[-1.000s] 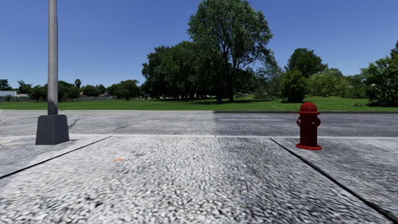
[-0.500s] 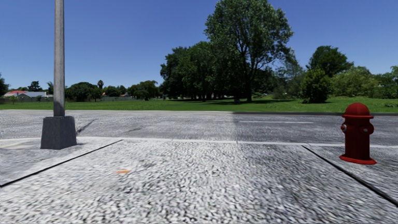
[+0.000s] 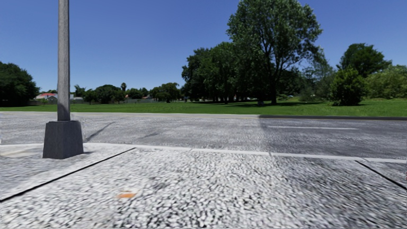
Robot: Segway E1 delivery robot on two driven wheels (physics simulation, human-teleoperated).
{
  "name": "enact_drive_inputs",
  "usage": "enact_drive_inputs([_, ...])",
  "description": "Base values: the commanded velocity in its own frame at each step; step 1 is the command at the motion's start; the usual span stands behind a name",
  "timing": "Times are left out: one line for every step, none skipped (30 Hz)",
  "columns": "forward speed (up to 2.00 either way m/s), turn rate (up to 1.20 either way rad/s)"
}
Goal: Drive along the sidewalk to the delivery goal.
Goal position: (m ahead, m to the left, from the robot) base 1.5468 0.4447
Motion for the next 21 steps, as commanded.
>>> enact_drive_inputs([1.06, 0.31])
enact_drive_inputs([1.06, 0.31])
enact_drive_inputs([1.06, 0.32])
enact_drive_inputs([1.06, 0.32])
enact_drive_inputs([1.06, 0.32])
enact_drive_inputs([1.06, 0.34])
enact_drive_inputs([1.06, 0.34])
enact_drive_inputs([1.06, 0.34])
enact_drive_inputs([1.06, 0.35])
enact_drive_inputs([1.06, 0.35])
enact_drive_inputs([1.06, 0.35])
enact_drive_inputs([1.06, 0.35])
enact_drive_inputs([1.06, 0.35])
enact_drive_inputs([1.06, 0.35])
enact_drive_inputs([1.06, 0.35])
enact_drive_inputs([1.06, 0.35])
enact_drive_inputs([1.06, 0.35])
enact_drive_inputs([1.06, 0.35])
enact_drive_inputs([1.06, 0.35])
enact_drive_inputs([1.06, 0.35])
enact_drive_inputs([1.06, 0.35])
